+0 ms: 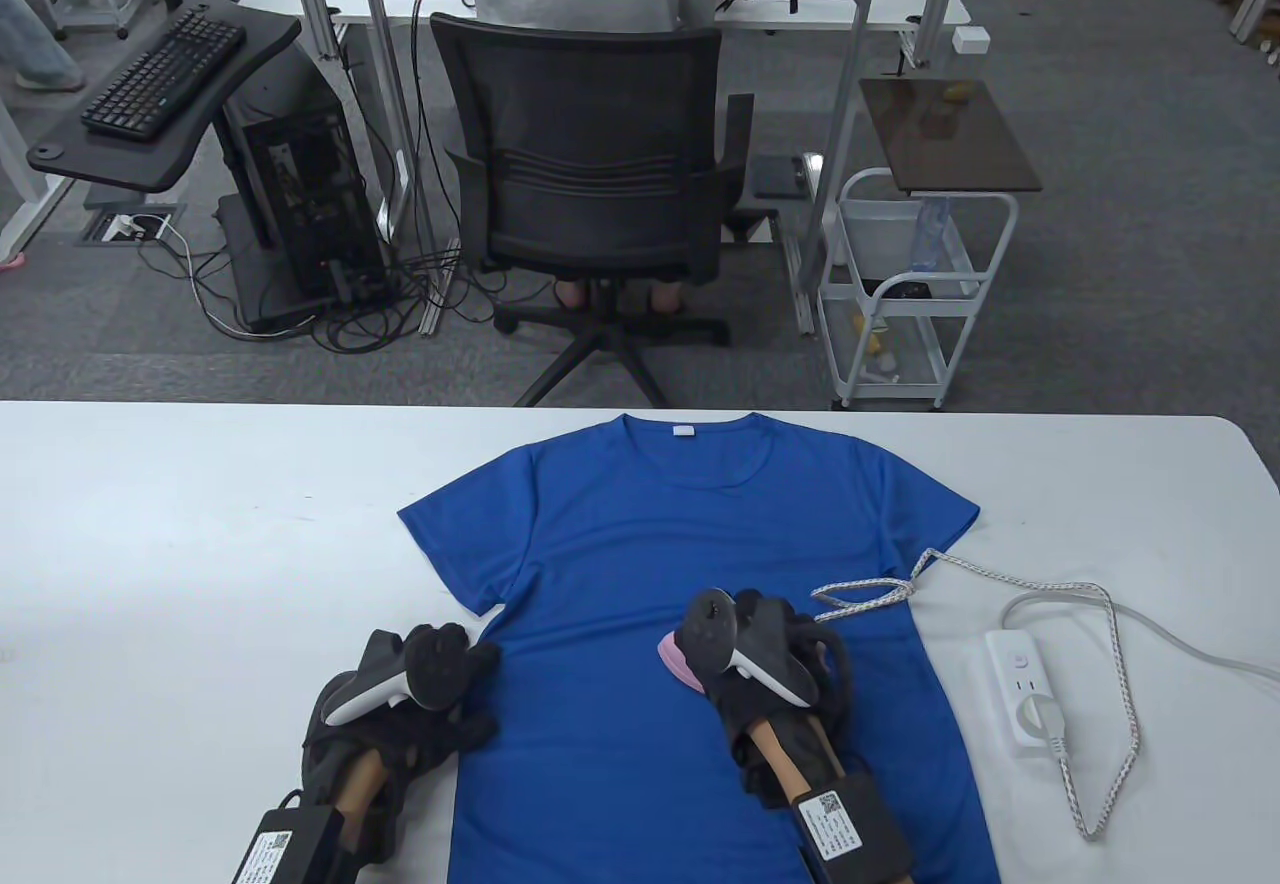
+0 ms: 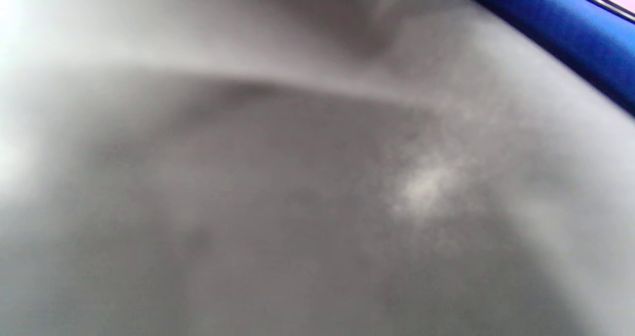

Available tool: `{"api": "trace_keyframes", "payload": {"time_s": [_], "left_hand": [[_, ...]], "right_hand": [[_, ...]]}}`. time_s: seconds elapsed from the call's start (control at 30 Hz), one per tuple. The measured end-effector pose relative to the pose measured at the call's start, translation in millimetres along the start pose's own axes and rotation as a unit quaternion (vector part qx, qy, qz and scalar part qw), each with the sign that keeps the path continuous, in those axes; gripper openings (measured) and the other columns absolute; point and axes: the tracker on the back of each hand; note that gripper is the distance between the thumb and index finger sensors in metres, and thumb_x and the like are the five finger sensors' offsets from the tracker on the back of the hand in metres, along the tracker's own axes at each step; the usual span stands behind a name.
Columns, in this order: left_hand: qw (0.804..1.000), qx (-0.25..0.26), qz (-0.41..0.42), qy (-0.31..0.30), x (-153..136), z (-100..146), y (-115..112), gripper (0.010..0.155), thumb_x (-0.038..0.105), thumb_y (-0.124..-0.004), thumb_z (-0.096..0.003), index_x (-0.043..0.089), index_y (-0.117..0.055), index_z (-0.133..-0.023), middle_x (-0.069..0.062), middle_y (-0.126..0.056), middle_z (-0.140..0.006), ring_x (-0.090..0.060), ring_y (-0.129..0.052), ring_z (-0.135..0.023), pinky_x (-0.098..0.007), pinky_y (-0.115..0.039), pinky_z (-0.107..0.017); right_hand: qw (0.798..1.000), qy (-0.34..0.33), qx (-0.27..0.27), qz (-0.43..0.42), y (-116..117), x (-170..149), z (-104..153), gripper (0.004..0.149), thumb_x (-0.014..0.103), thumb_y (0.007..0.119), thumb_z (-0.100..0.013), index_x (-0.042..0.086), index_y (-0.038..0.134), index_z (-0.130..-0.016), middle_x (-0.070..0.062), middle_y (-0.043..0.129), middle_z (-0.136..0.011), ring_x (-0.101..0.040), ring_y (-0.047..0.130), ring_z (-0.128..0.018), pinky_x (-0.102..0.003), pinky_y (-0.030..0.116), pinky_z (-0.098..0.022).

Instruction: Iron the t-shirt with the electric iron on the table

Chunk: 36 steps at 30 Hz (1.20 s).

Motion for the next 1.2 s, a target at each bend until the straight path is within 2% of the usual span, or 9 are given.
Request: {"api": "trace_keyframes", "payload": {"time_s": [0.23, 0.4, 0.57, 0.73, 1.07, 1.2], "left_hand": [[1.000, 0.000, -0.001, 0.000, 0, 0, 0, 0.078, 0.059, -0.058, -0.0468, 0.039, -0.015, -0.109, -0.003, -0.002, -0.115, -0.036, -0.002, -0.106, -0.059, -0.014, -0.073], [1.000, 0.000, 0.000, 0.001, 1, 0, 0, 0.078, 0.059, -0.057, -0.0469, 0.039, -0.014, -0.109, -0.002, -0.002, -0.115, -0.036, -0.002, -0.106, -0.059, -0.013, -0.073], [1.000, -0.002, 0.002, 0.000, 1, 1, 0, 0.078, 0.059, -0.057, -0.0469, 0.039, -0.014, -0.109, -0.003, -0.002, -0.115, -0.036, -0.001, -0.106, -0.059, -0.013, -0.073], [1.000, -0.002, 0.002, 0.000, 1, 1, 0, 0.078, 0.059, -0.057, -0.0471, 0.039, -0.014, -0.109, -0.003, -0.001, -0.115, -0.036, -0.001, -0.106, -0.059, -0.012, -0.073], [1.000, -0.002, 0.003, -0.001, 1, 1, 0, 0.079, 0.059, -0.057, -0.0471, 0.039, -0.014, -0.109, -0.003, -0.001, -0.115, -0.036, -0.001, -0.106, -0.059, -0.012, -0.073], [1.000, -0.001, 0.001, 0.000, 1, 1, 0, 0.078, 0.059, -0.057, -0.0469, 0.039, -0.014, -0.109, -0.003, -0.002, -0.115, -0.036, -0.001, -0.106, -0.059, -0.013, -0.073]], "right_hand": [[0.998, -0.048, 0.028, -0.014, 0, -8, 33, 0.061, 0.053, 0.054, -0.050, 0.015, 0.058, -0.098, -0.014, 0.075, -0.080, -0.040, 0.076, -0.065, -0.063, 0.060, -0.058], [0.996, -0.064, 0.050, -0.020, -1, -14, 37, 0.061, 0.054, 0.055, -0.051, 0.014, 0.058, -0.097, -0.013, 0.075, -0.078, -0.039, 0.076, -0.064, -0.062, 0.061, -0.058], [0.998, -0.050, 0.027, -0.010, -1, -12, 36, 0.061, 0.054, 0.055, -0.050, 0.015, 0.060, -0.096, -0.013, 0.077, -0.078, -0.038, 0.077, -0.063, -0.062, 0.063, -0.056], [1.000, -0.023, 0.012, -0.007, -1, -14, 27, 0.062, 0.054, 0.055, -0.049, 0.015, 0.061, -0.096, -0.013, 0.076, -0.078, -0.039, 0.077, -0.063, -0.062, 0.063, -0.056], [0.997, 0.079, -0.015, -0.005, -4, -30, -17, 0.062, 0.054, 0.055, -0.048, 0.016, 0.060, -0.097, -0.014, 0.075, -0.080, -0.040, 0.076, -0.066, -0.065, 0.060, -0.060], [0.994, 0.103, -0.020, -0.008, -6, -35, -27, 0.062, 0.054, 0.055, -0.048, 0.017, 0.060, -0.097, -0.014, 0.075, -0.080, -0.040, 0.076, -0.066, -0.065, 0.059, -0.060]]}}
Point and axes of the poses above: the tracker on the back of each hand, its own x axis roughly to the thumb side, its own z axis roughly from the fingertips to the wrist, y = z × x
